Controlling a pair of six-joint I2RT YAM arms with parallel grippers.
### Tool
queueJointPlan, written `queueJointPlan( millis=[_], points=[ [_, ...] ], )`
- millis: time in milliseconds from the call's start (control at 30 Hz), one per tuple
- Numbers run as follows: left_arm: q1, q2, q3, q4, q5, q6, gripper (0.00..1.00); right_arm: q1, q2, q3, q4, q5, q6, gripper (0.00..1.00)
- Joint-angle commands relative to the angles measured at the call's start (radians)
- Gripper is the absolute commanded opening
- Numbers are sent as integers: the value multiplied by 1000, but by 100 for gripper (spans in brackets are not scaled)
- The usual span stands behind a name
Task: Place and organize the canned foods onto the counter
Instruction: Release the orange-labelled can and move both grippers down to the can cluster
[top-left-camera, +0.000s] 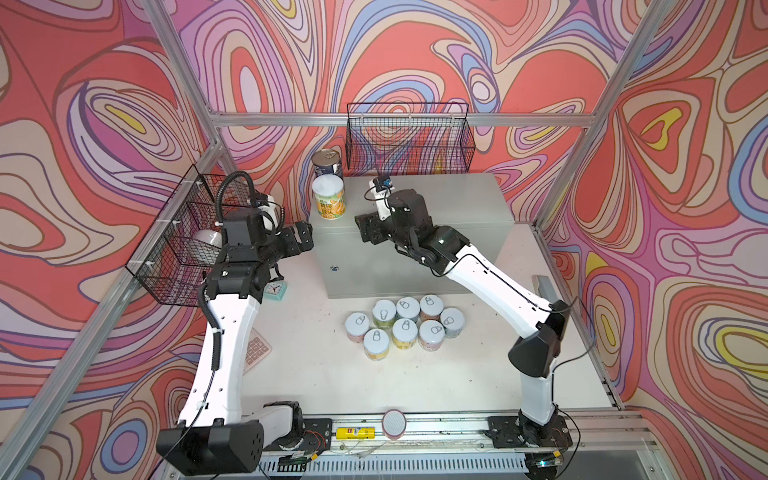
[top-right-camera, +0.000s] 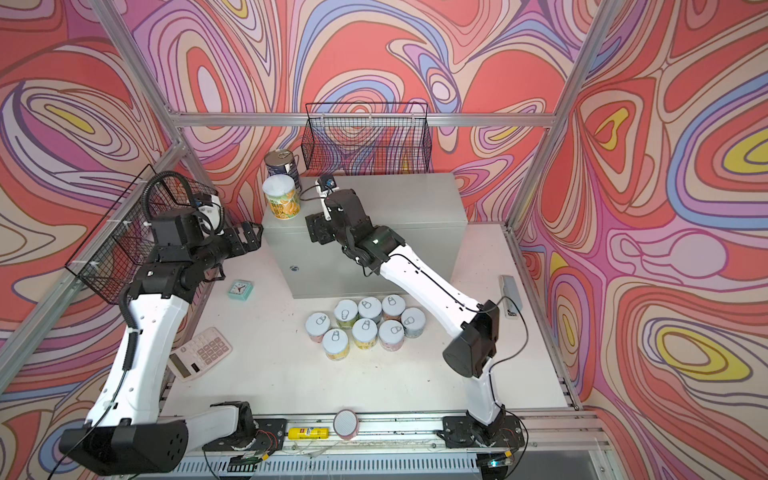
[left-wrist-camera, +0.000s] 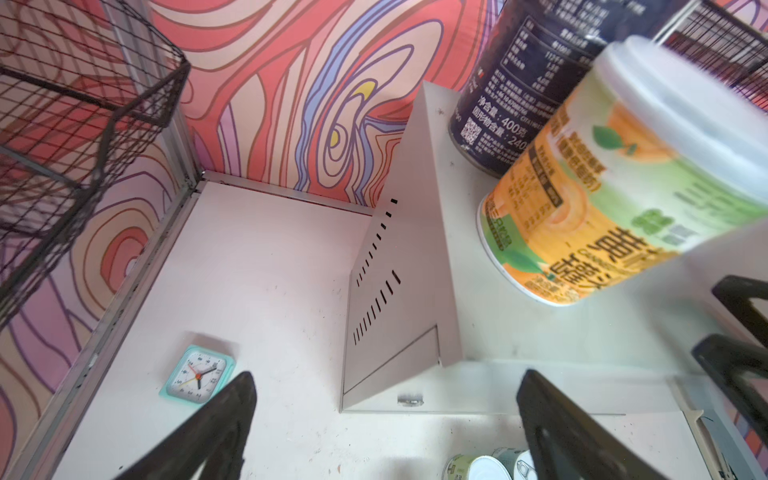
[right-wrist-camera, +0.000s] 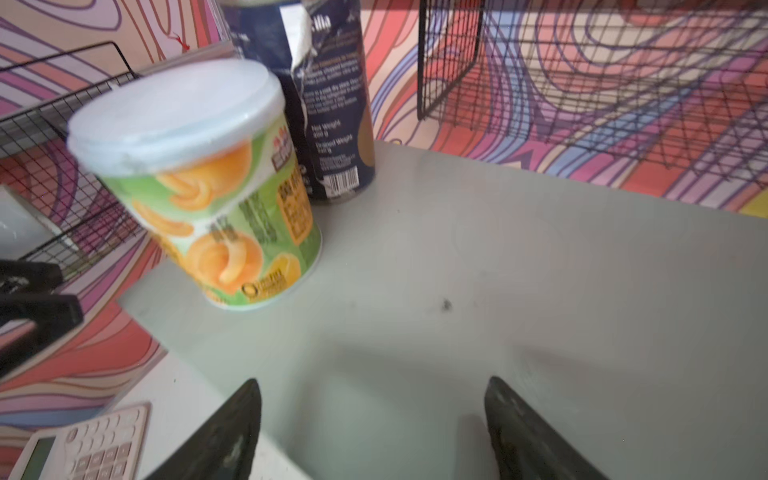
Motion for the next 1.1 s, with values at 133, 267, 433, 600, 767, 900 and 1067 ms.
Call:
queueJointPlan(
  millis=[133,267,433,600,767,900,1067],
  points=[
    [-204,-230,-161,-36,-163,-52,100,43,-350,-326,-13,75,33,87],
    [-364,-330,-279,-17,-254,-85,100,86,-474,-488,-38,120,100,86],
    [-501,-439,-437,26,-291,-86,100,166,-615,-696,-72,222,176,86],
    [-640,-470,-551,-8,-405,-125,100,175,-769,-935,-72,223,288,86],
    [-804,-509,-638,-28,-527,-201,100,177,-852,-1107,-81,208,373,86],
    [-878,-493,-720,3,-549,-251,100,177,-873,-1184,-89,184,419,86],
    [-983,-500,-832,111,-603,-275,100,185,-911,-1260,-107,200,468,86]
  ],
)
